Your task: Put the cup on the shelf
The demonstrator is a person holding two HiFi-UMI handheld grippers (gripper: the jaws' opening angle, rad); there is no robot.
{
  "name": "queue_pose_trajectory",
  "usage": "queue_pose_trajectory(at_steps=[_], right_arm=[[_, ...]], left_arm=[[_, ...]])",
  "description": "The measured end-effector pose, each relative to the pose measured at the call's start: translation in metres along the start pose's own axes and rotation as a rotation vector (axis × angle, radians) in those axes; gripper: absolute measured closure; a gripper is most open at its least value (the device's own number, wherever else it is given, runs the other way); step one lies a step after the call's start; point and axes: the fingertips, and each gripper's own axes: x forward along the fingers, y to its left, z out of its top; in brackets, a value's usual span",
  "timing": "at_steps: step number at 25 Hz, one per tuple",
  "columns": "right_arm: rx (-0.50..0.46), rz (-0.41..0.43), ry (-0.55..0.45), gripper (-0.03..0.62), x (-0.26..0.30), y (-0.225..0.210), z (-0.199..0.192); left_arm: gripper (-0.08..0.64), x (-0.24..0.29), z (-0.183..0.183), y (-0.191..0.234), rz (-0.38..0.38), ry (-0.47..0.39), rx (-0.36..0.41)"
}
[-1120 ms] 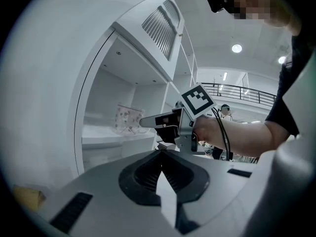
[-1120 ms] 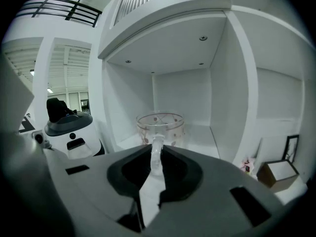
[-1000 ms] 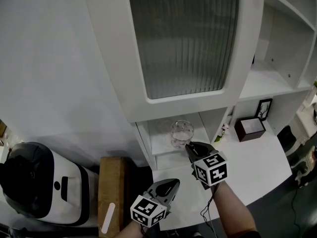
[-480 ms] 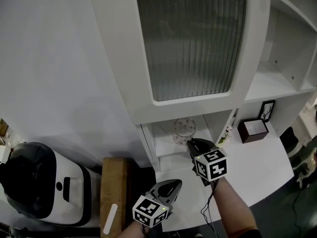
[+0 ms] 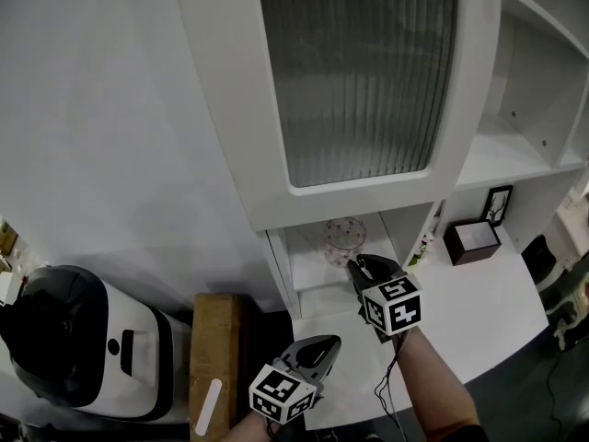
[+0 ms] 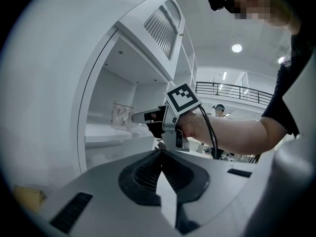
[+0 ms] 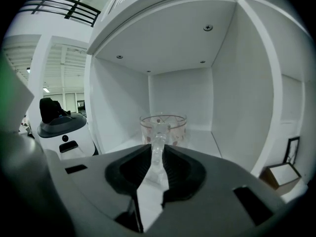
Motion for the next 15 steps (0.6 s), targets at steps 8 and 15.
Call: queue_pose_trajectory(at_steps=[8,15], right_arm=[[0.017,-0.029,-0.029,0.505,-0.023,-0.002,-0.005],[0.030,-0.012,-0.056,0.564,-0.058,0.009,-0.010]], left_arm=[[0.555,-0.004,-0.002,-0.011,-0.008,-0.001,0.000],[0.555,-0.009,-0.003,-0.025,-0.006,-0.017,0.007]])
